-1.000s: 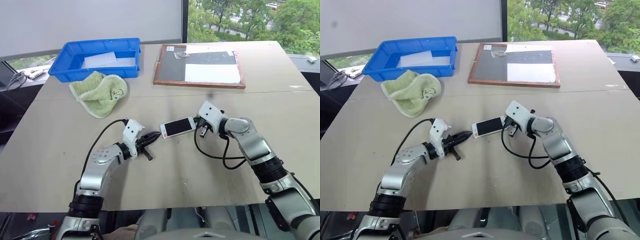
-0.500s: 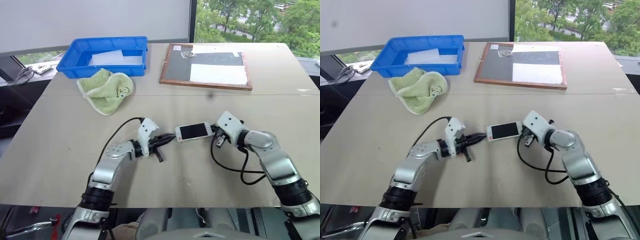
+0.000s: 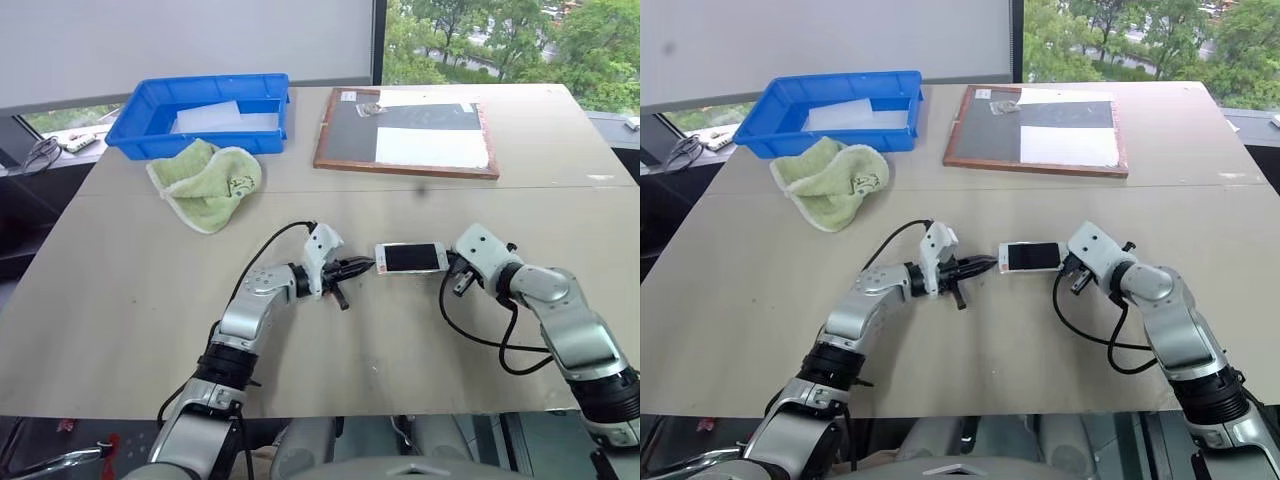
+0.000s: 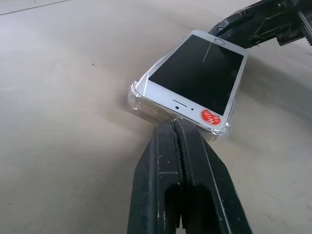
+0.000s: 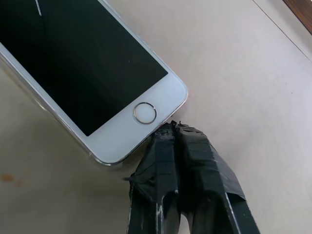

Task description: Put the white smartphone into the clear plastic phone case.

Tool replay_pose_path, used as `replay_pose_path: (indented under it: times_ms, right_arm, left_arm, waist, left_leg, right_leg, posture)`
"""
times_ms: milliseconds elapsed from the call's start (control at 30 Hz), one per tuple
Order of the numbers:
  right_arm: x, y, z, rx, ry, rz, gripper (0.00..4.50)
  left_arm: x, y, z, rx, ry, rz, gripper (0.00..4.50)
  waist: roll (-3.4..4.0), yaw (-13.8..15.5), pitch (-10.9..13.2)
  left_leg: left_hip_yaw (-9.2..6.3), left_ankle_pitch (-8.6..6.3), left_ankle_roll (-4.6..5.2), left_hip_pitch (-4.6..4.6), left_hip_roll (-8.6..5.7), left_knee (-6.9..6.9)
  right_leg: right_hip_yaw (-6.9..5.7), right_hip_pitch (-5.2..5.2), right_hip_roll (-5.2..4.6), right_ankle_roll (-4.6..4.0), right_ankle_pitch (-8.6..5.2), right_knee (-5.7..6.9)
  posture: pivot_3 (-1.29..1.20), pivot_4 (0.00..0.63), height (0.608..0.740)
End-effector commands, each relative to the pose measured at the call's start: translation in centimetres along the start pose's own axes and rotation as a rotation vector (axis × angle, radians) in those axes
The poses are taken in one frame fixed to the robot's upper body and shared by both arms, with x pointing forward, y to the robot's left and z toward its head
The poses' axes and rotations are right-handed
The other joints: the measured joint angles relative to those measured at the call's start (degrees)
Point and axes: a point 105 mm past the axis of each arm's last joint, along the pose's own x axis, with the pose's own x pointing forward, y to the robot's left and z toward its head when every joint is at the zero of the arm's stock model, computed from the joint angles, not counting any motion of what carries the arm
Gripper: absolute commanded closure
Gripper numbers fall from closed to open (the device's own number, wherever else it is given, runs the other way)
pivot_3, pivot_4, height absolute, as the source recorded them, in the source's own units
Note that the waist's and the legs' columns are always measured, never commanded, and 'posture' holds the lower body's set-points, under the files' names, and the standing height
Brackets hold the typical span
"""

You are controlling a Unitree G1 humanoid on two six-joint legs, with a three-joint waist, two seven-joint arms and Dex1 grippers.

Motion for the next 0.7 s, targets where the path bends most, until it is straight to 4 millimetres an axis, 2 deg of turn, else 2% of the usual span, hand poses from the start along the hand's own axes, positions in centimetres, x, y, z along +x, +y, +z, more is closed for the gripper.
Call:
replay_pose_path:
  times_ms: [33, 100, 200, 300, 467, 700]
  right_arm:
    - [-1.1, -1.2, 0.4, 0.007, -0.023, -0.055, 4.50]
    - [-1.8, -2.1, 0.3, 0.034, -0.037, -0.089, 4.50]
    - [-2.6, -3.0, 1.5, 0.131, -0.120, -0.092, 4.50]
    - [-2.5, -2.6, 1.3, 0.125, -0.118, -0.065, 4.50]
    - [-1.9, -1.8, 1.9, 0.106, -0.128, -0.044, 4.50]
    - [-0.7, 0.5, 2.6, 0.064, -0.128, 0.032, 4.50]
  left_arm:
    - [-1.6, 1.3, -0.1, 0.016, 0.011, 0.052, 4.49]
    - [-2.3, 1.8, -0.3, 0.006, 0.016, 0.076, 4.49]
    - [-3.0, 2.1, -0.4, -0.002, 0.018, 0.093, 4.49]
    - [-2.8, 1.8, -0.5, 0.002, 0.024, 0.081, 4.49]
    - [-1.4, 1.1, -0.1, 0.005, 0.017, 0.067, 4.49]
    - [0.0, -0.5, -0.2, 0.006, 0.024, 0.010, 4.49]
  waist:
    - [0.00, -0.11, 0.00]
    - [0.00, -0.06, 0.00]
    - [0.00, -0.07, 0.00]
    - [0.00, -0.11, 0.00]
    - [0.01, 0.02, 0.00]
    - [0.00, 0.33, -0.01]
  left_leg:
    - [-0.01, 0.00, 0.00, 0.01, 0.01, 0.00]
    - [-0.06, 0.00, 0.00, 0.01, 0.01, 0.00]
    - [-0.14, 0.00, 0.00, 0.01, 0.02, 0.00]
    - [-0.18, 0.00, 0.00, 0.03, 0.02, 0.00]
    - [-0.15, 0.00, 0.00, 0.03, 0.02, 0.00]
    - [-0.14, 0.00, 0.00, 0.02, -0.03, 0.02]
  right_leg:
    - [0.01, 0.00, 0.00, 0.00, 0.00, 0.00]
    - [0.01, 0.00, 0.01, 0.04, -0.02, 0.01]
    - [0.03, 0.00, 0.01, 0.03, -0.02, 0.01]
    - [0.02, 0.00, 0.02, 0.01, -0.01, 0.01]
    - [0.02, 0.00, 0.02, 0.01, 0.00, 0.02]
    - [-0.03, 0.07, -0.01, 0.00, 0.00, 0.00]
  posture:
    - [0.00, 0.150, 0.740]
    - [0.00, 0.150, 0.740]
    - [0.00, 0.150, 0.740]
    - [0.00, 0.150, 0.740]
    - [0.00, 0.150, 0.740]
    - [0.00, 0.150, 0.740]
